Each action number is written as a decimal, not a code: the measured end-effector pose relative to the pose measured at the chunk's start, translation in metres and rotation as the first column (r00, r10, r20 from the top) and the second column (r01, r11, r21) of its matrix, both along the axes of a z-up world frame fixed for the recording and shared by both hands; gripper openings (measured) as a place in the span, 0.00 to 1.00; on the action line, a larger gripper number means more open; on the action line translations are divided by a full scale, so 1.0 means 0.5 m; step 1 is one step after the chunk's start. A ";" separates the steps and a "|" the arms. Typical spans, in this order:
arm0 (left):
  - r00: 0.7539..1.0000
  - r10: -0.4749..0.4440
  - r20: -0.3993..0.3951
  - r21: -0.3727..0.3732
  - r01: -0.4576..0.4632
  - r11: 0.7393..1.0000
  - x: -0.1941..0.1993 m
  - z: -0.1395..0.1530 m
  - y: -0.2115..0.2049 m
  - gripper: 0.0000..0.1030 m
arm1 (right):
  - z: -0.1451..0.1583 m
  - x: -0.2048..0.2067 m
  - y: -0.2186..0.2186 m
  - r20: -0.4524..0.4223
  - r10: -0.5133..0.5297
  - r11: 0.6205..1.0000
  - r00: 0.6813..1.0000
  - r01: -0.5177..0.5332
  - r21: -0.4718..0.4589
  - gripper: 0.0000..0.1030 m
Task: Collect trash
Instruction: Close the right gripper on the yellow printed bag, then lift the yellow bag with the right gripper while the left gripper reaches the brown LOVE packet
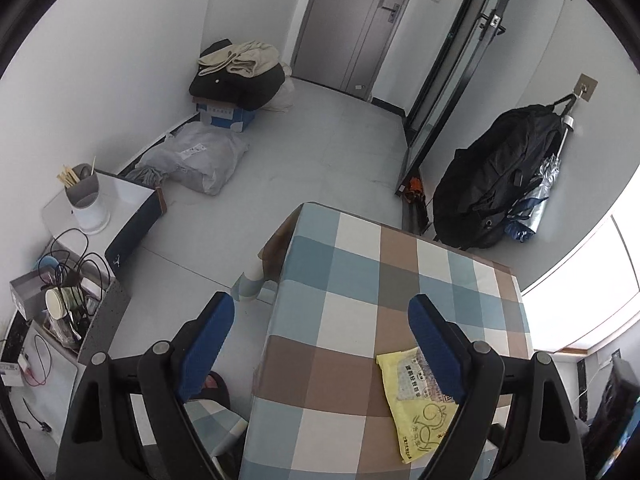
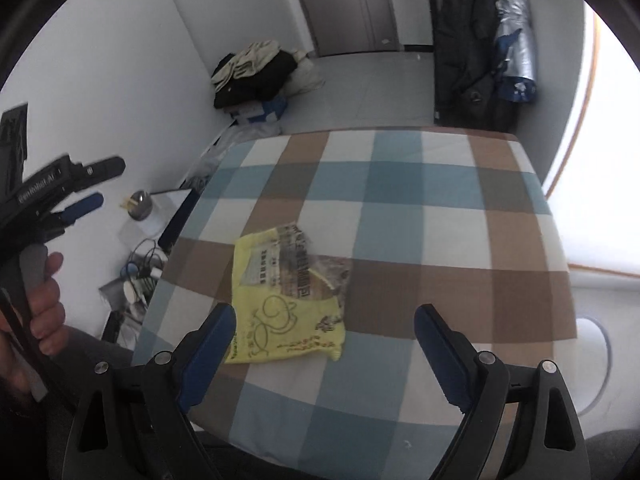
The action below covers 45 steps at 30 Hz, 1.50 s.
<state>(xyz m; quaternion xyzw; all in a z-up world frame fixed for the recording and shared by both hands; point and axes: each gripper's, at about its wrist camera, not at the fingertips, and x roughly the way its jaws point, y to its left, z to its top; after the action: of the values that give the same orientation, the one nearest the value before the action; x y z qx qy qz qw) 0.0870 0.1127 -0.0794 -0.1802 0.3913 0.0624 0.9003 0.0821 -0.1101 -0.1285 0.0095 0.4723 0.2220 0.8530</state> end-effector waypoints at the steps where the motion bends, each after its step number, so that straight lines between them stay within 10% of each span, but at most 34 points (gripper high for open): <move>1: 1.000 0.005 0.006 0.007 -0.006 1.000 -0.001 0.001 0.007 0.84 | -0.010 0.003 0.022 -0.002 0.034 0.999 0.999 -0.034 -0.031 0.89; 22: 0.999 0.033 -0.029 -0.058 -0.035 0.998 0.003 -0.011 0.057 0.84 | -0.116 0.044 0.186 -0.079 0.173 0.942 0.982 -0.188 -0.277 0.88; 32: 0.997 0.018 -0.072 0.000 -0.018 1.000 0.011 -0.025 0.029 0.84 | -0.100 0.009 0.111 -0.055 0.160 0.957 0.986 -0.168 -0.235 0.08; 45: 0.990 -0.065 -0.127 0.025 0.069 0.997 0.013 -0.059 -0.019 0.84 | -0.059 -0.018 -0.025 -0.075 0.056 0.997 0.996 -0.052 0.057 0.00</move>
<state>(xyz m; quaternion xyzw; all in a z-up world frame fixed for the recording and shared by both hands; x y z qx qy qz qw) 0.0936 0.1034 -0.1088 -0.1493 0.4521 0.0490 0.8780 0.0729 -0.1227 -0.1578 0.0286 0.4983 0.2573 0.8274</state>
